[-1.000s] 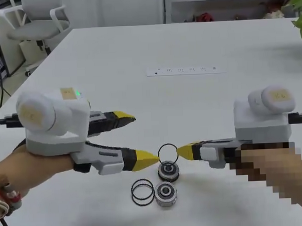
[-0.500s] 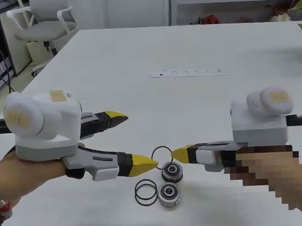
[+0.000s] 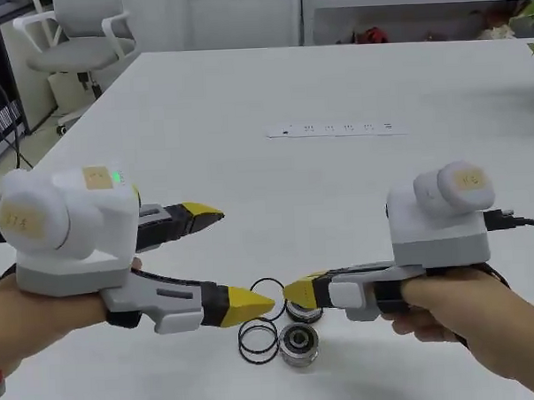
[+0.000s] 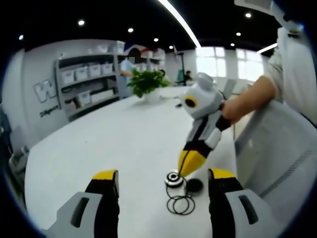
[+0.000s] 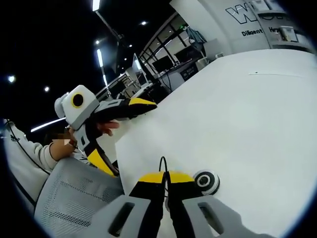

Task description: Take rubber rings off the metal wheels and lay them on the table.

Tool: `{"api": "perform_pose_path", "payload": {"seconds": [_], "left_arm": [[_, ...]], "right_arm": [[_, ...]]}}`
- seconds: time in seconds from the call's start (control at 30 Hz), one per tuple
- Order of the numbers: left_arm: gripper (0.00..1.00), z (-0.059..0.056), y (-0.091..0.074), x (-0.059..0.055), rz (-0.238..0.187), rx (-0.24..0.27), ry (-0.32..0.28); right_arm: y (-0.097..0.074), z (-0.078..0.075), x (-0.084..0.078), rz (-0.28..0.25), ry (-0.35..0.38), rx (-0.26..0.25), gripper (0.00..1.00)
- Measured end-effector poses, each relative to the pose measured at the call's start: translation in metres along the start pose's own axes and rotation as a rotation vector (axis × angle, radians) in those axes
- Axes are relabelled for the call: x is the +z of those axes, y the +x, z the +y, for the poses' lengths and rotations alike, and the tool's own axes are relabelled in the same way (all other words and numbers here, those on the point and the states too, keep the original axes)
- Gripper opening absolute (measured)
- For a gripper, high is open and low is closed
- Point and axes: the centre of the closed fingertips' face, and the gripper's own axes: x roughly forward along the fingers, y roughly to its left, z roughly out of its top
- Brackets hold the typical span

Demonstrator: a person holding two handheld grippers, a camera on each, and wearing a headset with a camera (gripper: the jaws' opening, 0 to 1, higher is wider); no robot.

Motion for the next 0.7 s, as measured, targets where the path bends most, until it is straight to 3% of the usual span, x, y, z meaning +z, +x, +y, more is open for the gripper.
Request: {"api": "perform_pose_path", "payload": {"seconds": [0.3, 0.57, 0.7], "left_arm": [[0.74, -0.002, -0.002, -0.005, 0.016, -0.014, 0.001], [0.77, -0.01, -0.006, -0.011, 0.024, -0.04, -0.02], [0.78, -0.021, -0.005, -0.024, 0.079, -0.079, -0.002]], "right_arm": [[0.01, 0.012, -0.022, 0.103, -0.07, 0.033, 0.0], [0.014, 0.015, -0.031, 0.145, -0.107, 0.041, 0.0], [0.014, 0.016, -0.033, 0.153, -0.114, 0.041, 0.0]]}}
